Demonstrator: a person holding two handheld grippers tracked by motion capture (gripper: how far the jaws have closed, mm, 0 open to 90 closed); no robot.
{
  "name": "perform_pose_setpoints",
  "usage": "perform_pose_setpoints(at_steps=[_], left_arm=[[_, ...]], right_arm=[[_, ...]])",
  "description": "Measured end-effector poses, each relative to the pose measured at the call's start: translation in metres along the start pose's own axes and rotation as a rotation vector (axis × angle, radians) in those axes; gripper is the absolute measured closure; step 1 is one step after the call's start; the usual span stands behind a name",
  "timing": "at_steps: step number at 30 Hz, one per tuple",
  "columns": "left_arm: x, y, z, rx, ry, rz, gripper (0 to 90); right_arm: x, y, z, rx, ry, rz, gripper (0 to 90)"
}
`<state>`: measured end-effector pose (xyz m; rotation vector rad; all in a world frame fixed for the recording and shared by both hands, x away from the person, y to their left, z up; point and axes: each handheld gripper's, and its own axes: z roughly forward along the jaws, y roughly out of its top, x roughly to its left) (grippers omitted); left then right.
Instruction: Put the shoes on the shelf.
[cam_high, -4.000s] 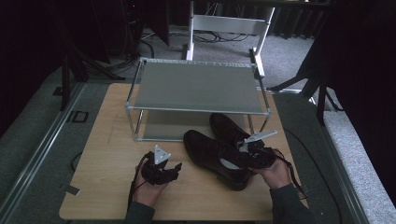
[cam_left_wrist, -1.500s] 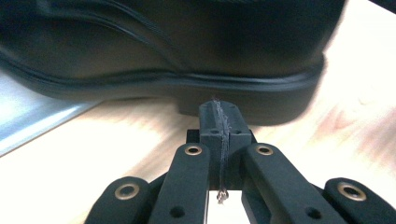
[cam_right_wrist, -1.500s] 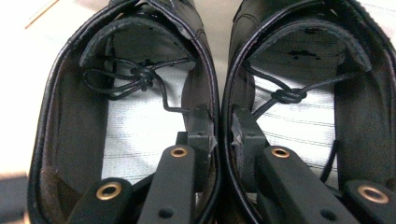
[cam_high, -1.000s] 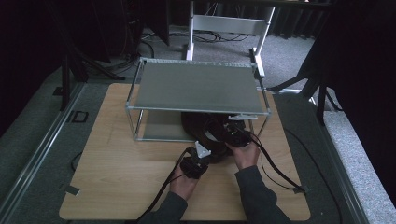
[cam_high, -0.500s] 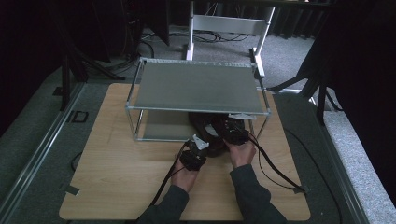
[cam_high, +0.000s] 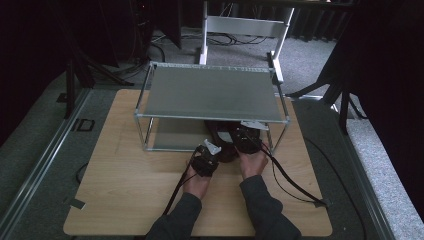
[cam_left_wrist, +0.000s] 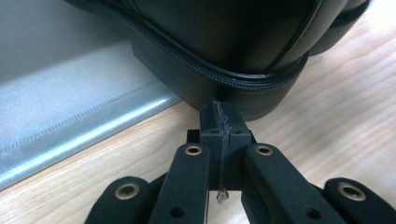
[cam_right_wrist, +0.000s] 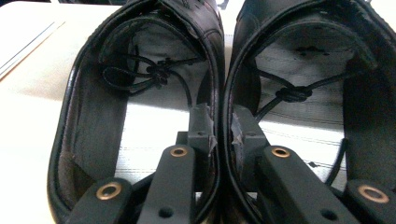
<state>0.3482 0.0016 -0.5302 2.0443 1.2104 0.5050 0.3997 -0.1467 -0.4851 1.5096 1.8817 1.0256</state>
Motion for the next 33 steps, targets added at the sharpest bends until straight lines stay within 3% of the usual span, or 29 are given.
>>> perform_pose_setpoints(at_steps=[9, 23, 28, 31, 33], left_arm=[[0.003, -0.001, 0.011, -0.005, 0.049, 0.008, 90.0], [0.009, 0.004, 0.020, -0.013, 0.085, 0.010, 90.0], [0.012, 0.004, 0.027, -0.001, 0.097, 0.005, 90.0], [0.014, 0.006, 0.028, -0.004, 0.091, 0.001, 89.7], [0.015, 0.007, 0.028, -0.001, 0.094, 0.003, 89.1]], right_arm=[[0.005, -0.006, 0.010, -0.036, -0.028, 0.008, 80.2], [0.008, -0.007, 0.018, -0.103, -0.064, 0.023, 78.9], [0.007, -0.008, 0.020, -0.133, -0.051, -0.004, 65.9], [0.005, -0.010, 0.023, -0.196, -0.058, -0.029, 59.5], [0.005, -0.010, 0.026, -0.235, -0.086, -0.044, 55.6]])
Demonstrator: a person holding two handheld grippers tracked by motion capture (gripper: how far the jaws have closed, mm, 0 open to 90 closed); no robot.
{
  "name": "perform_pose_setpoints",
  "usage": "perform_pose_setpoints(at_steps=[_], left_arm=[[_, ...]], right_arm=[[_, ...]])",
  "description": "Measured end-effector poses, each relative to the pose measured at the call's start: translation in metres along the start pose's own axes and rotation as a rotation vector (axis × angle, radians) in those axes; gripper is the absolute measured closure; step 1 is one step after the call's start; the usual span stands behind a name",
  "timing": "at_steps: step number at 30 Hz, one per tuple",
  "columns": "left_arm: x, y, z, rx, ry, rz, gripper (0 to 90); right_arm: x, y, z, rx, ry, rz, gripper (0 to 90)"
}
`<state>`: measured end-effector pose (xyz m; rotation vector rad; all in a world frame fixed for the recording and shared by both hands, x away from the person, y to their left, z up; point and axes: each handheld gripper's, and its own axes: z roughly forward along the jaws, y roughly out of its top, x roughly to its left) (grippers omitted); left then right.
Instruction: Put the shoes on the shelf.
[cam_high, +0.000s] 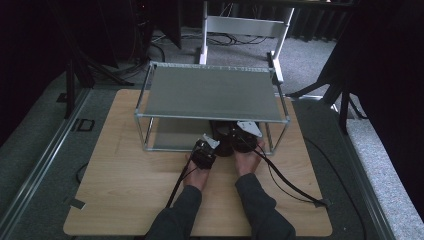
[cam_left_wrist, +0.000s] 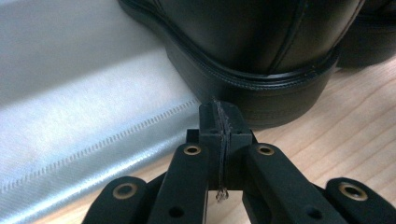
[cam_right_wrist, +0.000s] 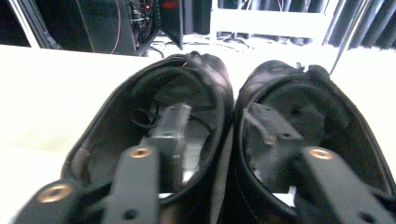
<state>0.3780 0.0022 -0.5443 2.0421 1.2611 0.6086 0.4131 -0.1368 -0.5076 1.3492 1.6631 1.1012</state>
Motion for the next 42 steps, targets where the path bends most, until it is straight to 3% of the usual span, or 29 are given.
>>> perform_pose_setpoints(at_steps=[3, 4, 5, 6, 12, 14, 17, 20, 23, 29, 37, 42], left_arm=[[0.003, 0.000, 0.000, 0.000, -0.009, -0.009, 86.3], [0.005, -0.001, 0.000, -0.002, -0.015, -0.018, 84.4], [0.006, -0.001, -0.001, -0.002, -0.019, -0.026, 83.2], [0.007, -0.001, -0.001, -0.004, -0.024, -0.032, 81.1], [0.006, -0.002, -0.014, -0.046, -0.087, -0.067, 66.7], [0.003, -0.003, -0.018, -0.064, -0.109, -0.066, 61.6], [-0.002, -0.003, -0.020, -0.074, -0.143, -0.057, 53.7], [-0.007, -0.003, -0.013, -0.051, -0.128, -0.035, 51.9], [-0.010, -0.003, -0.004, -0.027, -0.111, -0.043, 54.8], [-0.010, -0.001, 0.000, -0.028, -0.096, -0.056, 56.1], [-0.008, 0.000, 0.001, -0.022, -0.089, -0.067, 54.1], [0.000, -0.011, -0.012, -0.024, -0.116, -0.067, 48.5]], right_arm=[[-0.003, 0.001, -0.001, 0.006, 0.007, -0.001, 50.3], [-0.007, 0.001, -0.003, 0.004, 0.028, 0.018, 41.6], [-0.011, 0.001, -0.005, 0.000, 0.085, 0.052, 40.1], [-0.014, 0.001, -0.008, -0.004, 0.104, 0.060, 41.5], [-0.027, 0.002, -0.041, -0.090, 0.121, -0.019, 35.0], [-0.034, 0.002, -0.049, -0.091, 0.114, -0.028, 33.4], [-0.047, -0.001, -0.054, -0.058, 0.114, -0.018, 32.3], [-0.056, -0.007, -0.052, -0.001, 0.112, -0.012, 30.5], [-0.061, -0.014, -0.049, 0.032, 0.107, -0.004, 30.4], [-0.068, -0.023, -0.046, 0.087, 0.121, 0.022, 30.4], [-0.066, -0.029, -0.056, 0.131, 0.152, -0.038, 30.2], [-0.080, -0.039, -0.066, 0.222, 0.168, -0.066, 30.9]])
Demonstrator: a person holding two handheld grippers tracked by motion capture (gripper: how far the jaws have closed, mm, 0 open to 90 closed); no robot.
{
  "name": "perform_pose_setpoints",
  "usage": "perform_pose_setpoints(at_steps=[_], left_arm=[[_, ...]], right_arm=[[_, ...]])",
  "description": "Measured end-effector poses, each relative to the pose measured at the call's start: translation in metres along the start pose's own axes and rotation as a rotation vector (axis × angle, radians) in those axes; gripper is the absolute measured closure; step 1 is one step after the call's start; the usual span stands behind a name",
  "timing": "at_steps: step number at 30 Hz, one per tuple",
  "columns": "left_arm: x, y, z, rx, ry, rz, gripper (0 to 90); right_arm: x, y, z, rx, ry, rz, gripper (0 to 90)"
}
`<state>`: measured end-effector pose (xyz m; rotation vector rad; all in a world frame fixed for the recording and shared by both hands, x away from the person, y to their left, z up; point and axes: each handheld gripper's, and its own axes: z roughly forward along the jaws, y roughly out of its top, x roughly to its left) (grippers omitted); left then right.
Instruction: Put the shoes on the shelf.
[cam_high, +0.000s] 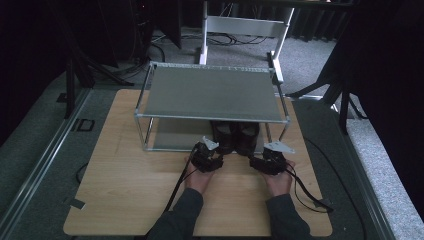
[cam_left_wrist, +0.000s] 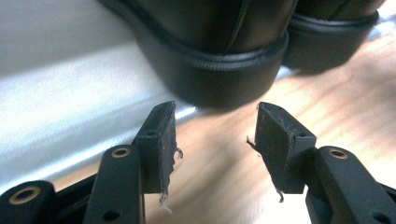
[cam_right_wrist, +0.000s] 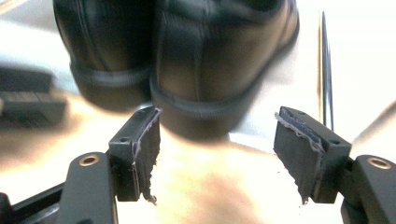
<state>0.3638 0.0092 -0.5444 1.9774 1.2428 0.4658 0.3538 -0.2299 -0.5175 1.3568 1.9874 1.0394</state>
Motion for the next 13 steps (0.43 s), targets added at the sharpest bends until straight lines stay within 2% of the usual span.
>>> perform_pose_setpoints(at_steps=[4, 7, 10, 13], left_arm=[[0.011, -0.010, -0.016, -0.004, 0.008, -0.019, 48.2], [0.017, -0.021, -0.030, -0.001, 0.018, -0.001, 47.9], [0.025, -0.033, -0.046, -0.007, 0.022, -0.016, 47.9], [0.032, -0.043, -0.059, -0.008, 0.043, -0.011, 47.7]], right_arm=[[-0.010, -0.013, -0.008, 0.068, 0.006, -0.024, 31.4], [-0.016, -0.021, -0.013, 0.107, 0.001, -0.042, 31.4], [-0.023, -0.027, -0.017, 0.125, 0.001, -0.047, 32.5], [-0.026, -0.031, -0.017, 0.144, 0.005, -0.059, 32.6]])
